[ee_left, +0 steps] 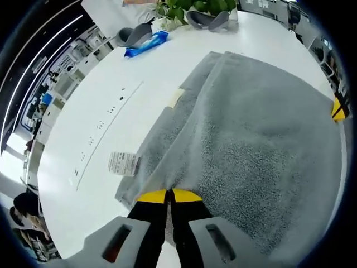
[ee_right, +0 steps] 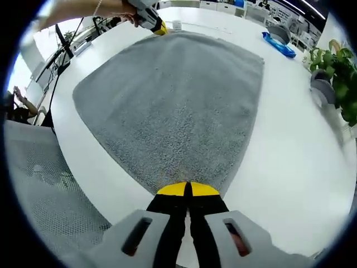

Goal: Fold the towel on the table until its edges align and the towel forms a compact rectangular stack.

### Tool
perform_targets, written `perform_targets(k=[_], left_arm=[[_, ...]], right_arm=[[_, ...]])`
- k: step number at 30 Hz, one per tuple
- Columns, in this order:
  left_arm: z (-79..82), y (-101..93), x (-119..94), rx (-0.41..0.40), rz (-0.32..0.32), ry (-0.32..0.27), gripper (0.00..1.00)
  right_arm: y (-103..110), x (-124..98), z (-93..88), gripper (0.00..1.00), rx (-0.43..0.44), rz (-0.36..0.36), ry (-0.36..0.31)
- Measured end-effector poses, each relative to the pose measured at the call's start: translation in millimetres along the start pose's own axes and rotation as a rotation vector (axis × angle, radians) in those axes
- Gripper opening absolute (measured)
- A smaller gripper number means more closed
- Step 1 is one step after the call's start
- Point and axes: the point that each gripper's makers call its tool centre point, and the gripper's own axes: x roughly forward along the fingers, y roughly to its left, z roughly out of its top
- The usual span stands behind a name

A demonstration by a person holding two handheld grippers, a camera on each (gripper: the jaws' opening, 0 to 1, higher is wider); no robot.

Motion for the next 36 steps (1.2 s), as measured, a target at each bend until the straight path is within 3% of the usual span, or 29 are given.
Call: perform_targets(k=[3,5,10,12,14,16,18,25,28,33,36], left_arm=[[4.2,6.7,-12.2,-0.010,0.023,-0.030,0.04],[8.2,5.2,-22.9,-0.041,0.003,-0.070,0.06],[2.9,1.2,-51.7,-0.069,0.012,-0.102,0.15],[0.6,-2.8,-64.4,-0.089,0.002,-0.118,0.16],[-1.0,-5.6,-79.3,-0.172,0.022,-0.140,0.15],[-3.3,-11.9,-92.4,-0.176,0.020,-0.154,0.14],[-0.1,-16.4,-102.6,-0.174,0.040,-0.205,0.15],[-8.7,-60.3,-132.4,-0.146,0.009,-0.268,0.22],[-14.7,-89.1,-141.5,-0.167,-0.054,-0.296,0.29],[-40.3,-130.0,-151.8,-0.114,-0.100,-0.289,0.40],[-54.8,-144.0,-152.3,-0.108,-0.127,-0.275,0.44]], right_arm=[[-0.1,-0.1,-0.2,0.00,-0.011,0.003,-0.011],[-0.5,-0.1,0.1,0.00,-0.005,0.007,-0.018],[-0.6,0.6,1.0,0.00,0.004,0.019,-0.004],[-0.4,0.5,0.8,0.00,-0.005,0.021,0.001],[-0.4,0.7,0.8,0.00,-0.021,0.022,-0.002],[-0.1,0.2,0.1,0.00,-0.038,0.025,-0.021],[-0.1,-0.5,-0.5,0.00,-0.038,0.032,-0.046],[0.0,-0.1,1.2,0.00,-0.033,0.091,-0.047],[1.1,-0.2,1.1,0.00,-0.070,0.113,-0.048],[1.9,-0.6,0.8,0.00,-0.109,0.139,-0.062],[3.0,-1.0,1.0,0.00,-0.149,0.160,-0.070]])
